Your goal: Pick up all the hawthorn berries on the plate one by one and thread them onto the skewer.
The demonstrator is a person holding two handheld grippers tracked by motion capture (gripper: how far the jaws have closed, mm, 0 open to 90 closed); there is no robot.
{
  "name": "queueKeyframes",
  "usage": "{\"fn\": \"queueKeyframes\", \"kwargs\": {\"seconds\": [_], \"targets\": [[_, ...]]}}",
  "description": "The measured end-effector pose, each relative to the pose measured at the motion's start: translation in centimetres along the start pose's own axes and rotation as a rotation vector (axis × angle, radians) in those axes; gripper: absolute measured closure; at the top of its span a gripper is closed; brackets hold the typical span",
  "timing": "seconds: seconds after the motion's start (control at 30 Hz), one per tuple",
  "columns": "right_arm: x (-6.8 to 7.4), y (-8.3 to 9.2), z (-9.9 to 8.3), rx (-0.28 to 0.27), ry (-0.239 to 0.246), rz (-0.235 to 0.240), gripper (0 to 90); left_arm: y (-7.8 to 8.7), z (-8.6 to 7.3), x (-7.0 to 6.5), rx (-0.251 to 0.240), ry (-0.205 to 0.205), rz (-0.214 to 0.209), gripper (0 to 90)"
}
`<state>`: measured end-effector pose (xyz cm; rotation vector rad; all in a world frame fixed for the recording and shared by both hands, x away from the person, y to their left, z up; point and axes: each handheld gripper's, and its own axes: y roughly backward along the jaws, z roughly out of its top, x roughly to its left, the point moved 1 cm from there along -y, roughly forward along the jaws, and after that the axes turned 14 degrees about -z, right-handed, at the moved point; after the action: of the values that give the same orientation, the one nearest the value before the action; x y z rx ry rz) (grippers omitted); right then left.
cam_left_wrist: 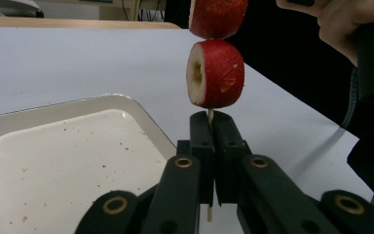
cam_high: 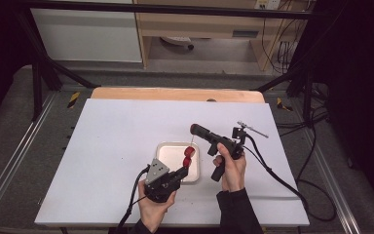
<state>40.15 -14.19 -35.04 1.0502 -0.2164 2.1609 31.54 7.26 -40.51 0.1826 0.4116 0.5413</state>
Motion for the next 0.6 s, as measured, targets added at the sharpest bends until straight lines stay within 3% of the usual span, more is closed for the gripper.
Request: {"fn": "queueKeyframes", "kwargs": {"seconds": [0.6], "targets": [[-0.02,-0.03,-0.03,-0.002,0.002,0.004,61.8,0.01,-0.06,0.1,-0.008,0.017,-0.004,88.1]]}}
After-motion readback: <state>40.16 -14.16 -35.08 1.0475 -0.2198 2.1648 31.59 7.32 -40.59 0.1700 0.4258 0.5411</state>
